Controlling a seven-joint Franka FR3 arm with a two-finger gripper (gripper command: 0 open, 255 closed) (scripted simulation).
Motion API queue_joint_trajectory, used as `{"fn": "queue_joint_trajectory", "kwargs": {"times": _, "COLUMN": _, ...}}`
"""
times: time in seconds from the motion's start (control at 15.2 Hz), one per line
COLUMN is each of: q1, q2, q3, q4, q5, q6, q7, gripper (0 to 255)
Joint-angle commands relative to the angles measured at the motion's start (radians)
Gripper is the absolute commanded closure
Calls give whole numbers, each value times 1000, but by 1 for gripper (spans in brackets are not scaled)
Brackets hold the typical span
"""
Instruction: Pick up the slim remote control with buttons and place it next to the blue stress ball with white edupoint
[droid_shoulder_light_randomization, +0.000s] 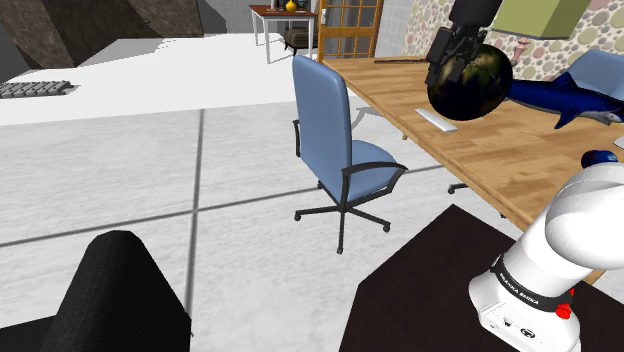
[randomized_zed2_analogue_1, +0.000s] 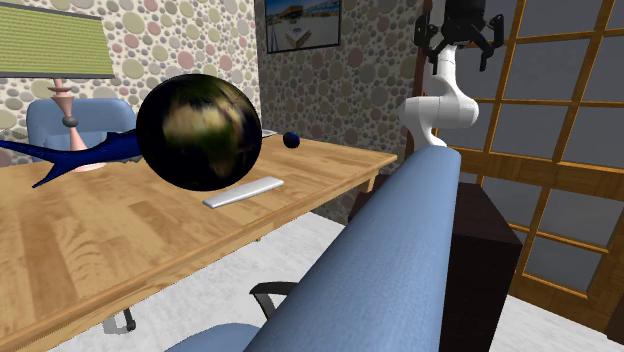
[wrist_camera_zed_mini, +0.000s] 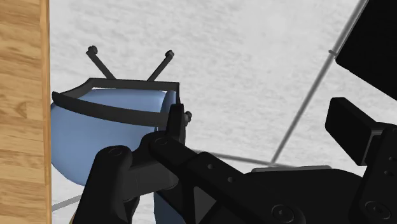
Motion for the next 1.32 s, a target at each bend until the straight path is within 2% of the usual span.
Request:
{"fn": "queue_joint_trajectory", "kwargs": {"times": 0.0, "q1": 0, "q2": 0, "q3": 0, "q4": 0, "q5": 0, "q6": 0, "q7": 0, "gripper": 0}}
{"fn": "queue_joint_trajectory", "kwargs": {"times": 0.73, "q1": -71, "q2": 176, "q3": -190, "q4": -38, "q5": -106, "q6": 196, "q7": -200, "gripper": 0}}
{"fn": "queue_joint_trajectory", "kwargs": {"times": 1.25, "q1": -103, "q2": 382, "q3": -329, "q4": 21, "q5": -126, "q6": 336, "q7": -350, "gripper": 0}}
